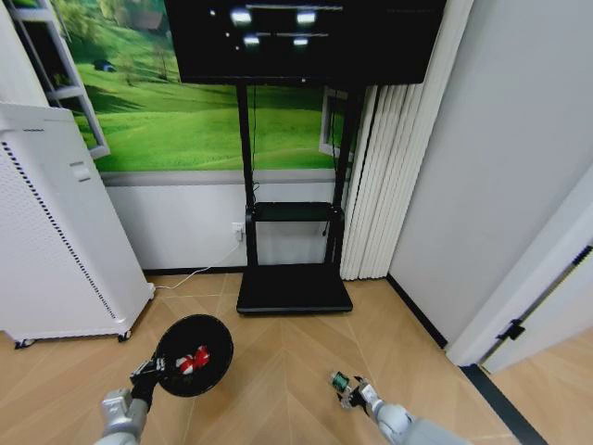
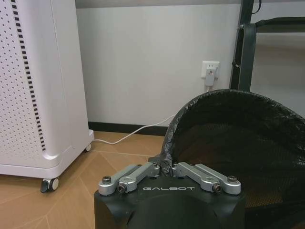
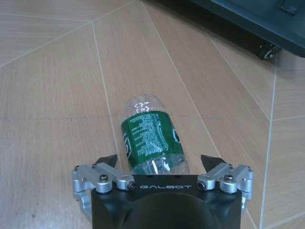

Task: Pick up the trash bin and place the garbage on the floor into it.

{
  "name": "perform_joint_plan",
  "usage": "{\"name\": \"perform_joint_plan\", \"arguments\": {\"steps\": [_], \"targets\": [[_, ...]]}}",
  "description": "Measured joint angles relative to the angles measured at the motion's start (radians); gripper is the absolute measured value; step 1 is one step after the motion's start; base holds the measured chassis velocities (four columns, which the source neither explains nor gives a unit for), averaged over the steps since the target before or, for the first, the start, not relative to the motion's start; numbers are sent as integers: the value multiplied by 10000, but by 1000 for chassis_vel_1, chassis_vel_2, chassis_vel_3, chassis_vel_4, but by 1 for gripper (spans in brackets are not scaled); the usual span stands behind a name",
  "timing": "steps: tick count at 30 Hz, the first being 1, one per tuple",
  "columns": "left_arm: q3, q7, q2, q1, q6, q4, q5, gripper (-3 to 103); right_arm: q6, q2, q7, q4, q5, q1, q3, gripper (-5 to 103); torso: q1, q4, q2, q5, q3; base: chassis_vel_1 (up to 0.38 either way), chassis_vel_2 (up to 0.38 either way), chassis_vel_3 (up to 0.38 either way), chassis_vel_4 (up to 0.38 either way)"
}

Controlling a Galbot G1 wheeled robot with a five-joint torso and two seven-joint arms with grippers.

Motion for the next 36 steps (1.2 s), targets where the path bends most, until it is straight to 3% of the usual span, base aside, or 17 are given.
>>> {"name": "perform_joint_plan", "arguments": {"steps": [3, 9, 13, 16, 18, 24, 30, 36], "targets": [[-3, 2, 0, 8, -35, 57, 8, 3, 107, 62, -74, -99, -12, 46, 3, 85, 0, 0, 0, 0, 0, 0, 0, 0, 0], [41, 7, -6, -25, -54, 109, 23, 3, 145, 61, -77, -68, -13, 24, 40, 68, 1, 0, 0, 0, 0, 0, 0, 0, 0], [80, 9, -1, -60, -56, 141, 29, 3, 192, 29, -59, -50, -13, 7, 89, 47, 0, 0, 0, -1, 0, 0, 0, 0, 0], [97, 10, 2, -62, -64, 159, 36, 3, 214, 10, -49, -39, -15, -25, 129, 40, 0, 0, 0, 0, 0, 0, 0, 0, 0], [111, 12, 1, -61, -70, 168, 51, 3, 222, 2, -46, -25, -29, -60, 162, 40, 0, 1, 0, 0, -1, 0, 0, 0, 0], [263, 20, -7, -74, -104, 207, 121, 3, 245, -107, 7, 236, -188, -436, 478, 24, 0, 2, 0, 0, -1, 0, 0, 0, 0], [421, 11, -15, -172, -113, 246, 152, 3, 169, -377, 183, 845, -210, -893, 855, 21, 0, -1, 0, 6, 0, 0, 0, 0, 0], [832, -94, -49, -618, -37, 320, 221, 3, -52, -1074, 532, 2845, -116, -1686, 2191, 21, 0, -1, 0, 3, 0, 0, 0, 0, 0]]}}
